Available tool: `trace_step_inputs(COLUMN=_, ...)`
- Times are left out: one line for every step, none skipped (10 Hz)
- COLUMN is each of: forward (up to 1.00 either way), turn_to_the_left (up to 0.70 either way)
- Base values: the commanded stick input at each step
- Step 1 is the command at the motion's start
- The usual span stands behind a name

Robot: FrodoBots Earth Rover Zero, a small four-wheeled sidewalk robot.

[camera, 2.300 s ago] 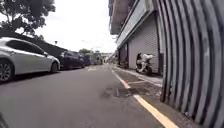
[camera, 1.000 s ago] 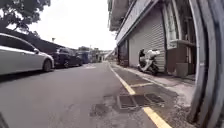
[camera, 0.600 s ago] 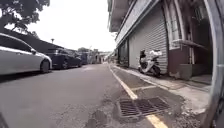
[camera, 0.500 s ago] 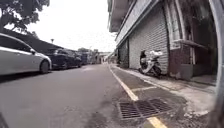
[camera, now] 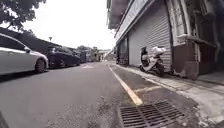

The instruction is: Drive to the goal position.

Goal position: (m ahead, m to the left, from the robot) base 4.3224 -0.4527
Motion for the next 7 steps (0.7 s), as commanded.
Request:
trace_step_inputs(forward=0.45, turn_to_the_left=0.0)
trace_step_inputs(forward=0.45, turn_to_the_left=0.0)
trace_step_inputs(forward=0.45, turn_to_the_left=0.0)
trace_step_inputs(forward=0.45, turn_to_the_left=0.0)
trace_step_inputs(forward=0.45, turn_to_the_left=0.0)
trace_step_inputs(forward=0.45, turn_to_the_left=0.0)
trace_step_inputs(forward=0.45, turn_to_the_left=0.0)
